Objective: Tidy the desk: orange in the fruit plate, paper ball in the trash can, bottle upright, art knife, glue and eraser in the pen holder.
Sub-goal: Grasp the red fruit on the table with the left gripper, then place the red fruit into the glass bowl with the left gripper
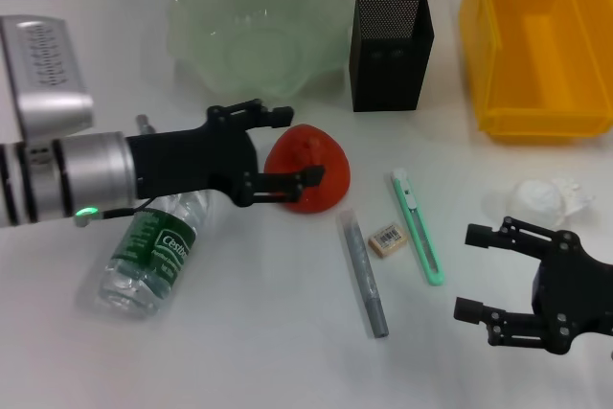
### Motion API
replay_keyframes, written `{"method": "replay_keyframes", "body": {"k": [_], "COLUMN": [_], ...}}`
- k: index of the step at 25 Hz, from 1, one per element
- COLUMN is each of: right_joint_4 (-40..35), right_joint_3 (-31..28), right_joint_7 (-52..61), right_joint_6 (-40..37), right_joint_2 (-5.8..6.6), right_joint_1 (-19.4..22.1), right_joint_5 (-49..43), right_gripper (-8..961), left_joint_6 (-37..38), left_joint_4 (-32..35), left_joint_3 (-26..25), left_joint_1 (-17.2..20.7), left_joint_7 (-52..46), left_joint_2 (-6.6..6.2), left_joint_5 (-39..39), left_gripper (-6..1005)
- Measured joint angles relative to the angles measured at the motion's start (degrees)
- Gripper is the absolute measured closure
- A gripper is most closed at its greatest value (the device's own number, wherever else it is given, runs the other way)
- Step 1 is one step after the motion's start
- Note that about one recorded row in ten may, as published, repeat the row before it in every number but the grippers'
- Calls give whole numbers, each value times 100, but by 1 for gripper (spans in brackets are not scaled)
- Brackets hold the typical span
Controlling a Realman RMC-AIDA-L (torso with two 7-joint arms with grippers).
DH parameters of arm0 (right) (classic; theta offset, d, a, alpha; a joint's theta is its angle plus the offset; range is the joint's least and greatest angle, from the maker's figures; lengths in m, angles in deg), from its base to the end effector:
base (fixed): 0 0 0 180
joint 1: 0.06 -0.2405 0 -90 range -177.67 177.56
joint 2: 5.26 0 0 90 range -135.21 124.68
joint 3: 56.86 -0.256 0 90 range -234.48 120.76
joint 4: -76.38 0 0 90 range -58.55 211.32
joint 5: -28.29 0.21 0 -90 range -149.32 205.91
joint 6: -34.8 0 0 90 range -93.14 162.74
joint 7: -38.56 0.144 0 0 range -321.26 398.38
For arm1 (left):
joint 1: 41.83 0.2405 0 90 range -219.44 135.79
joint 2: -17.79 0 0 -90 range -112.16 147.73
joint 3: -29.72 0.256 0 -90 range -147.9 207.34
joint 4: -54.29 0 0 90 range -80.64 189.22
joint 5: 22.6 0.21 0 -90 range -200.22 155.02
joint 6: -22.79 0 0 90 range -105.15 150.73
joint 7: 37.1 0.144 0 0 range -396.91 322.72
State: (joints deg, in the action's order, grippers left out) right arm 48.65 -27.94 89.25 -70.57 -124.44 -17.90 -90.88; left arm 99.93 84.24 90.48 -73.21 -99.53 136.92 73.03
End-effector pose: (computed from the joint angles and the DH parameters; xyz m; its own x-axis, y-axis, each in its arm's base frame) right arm 0.3108 0.2217 -0.0097 0.7562 -0.1648 -0.6333 -0.3264 -0.9338 -0.1467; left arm -0.2389 0.3369 -0.0496 0.8665 0.1220 0.4841 0.2599 -0.9382 -0.2287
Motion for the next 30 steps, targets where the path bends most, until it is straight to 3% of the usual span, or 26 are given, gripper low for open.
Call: {"method": "replay_keyframes", "body": {"k": [2,7,15,20,26,29,30], "right_joint_4": [-4,-4,-4,-4,-4,-4,-4], "right_joint_3": [-86,-190,-204,-211,-251,-281,-283], "right_joint_7": [1,2,3,3,2,3,3], "right_joint_6": [-8,-20,-26,-5,29,31,30], "right_joint_2": [0,0,0,0,0,0,0], "right_joint_1": [82,147,162,165,175,181,183], "right_joint_5": [2,2,2,0,-1,-1,-1], "right_gripper": [121,121,121,122,122,122,122], "left_joint_6": [-379,-1065,-1799,-2013,-1973,-1802,-1702], "left_joint_4": [-315,-637,-673,-673,-673,-505,-351], "left_joint_3": [169,571,1304,1354,1399,1519,1552], "left_joint_1": [-276,-512,-561,-549,-540,-473,-401], "left_joint_7": [152,378,364,298,285,125,8], "left_joint_2": [3,5,5,5,5,1,-6], "left_joint_5": [-48,-395,-784,-968,-983,-975,-966], "left_gripper": [223,236,257,270,493,718,729]}}
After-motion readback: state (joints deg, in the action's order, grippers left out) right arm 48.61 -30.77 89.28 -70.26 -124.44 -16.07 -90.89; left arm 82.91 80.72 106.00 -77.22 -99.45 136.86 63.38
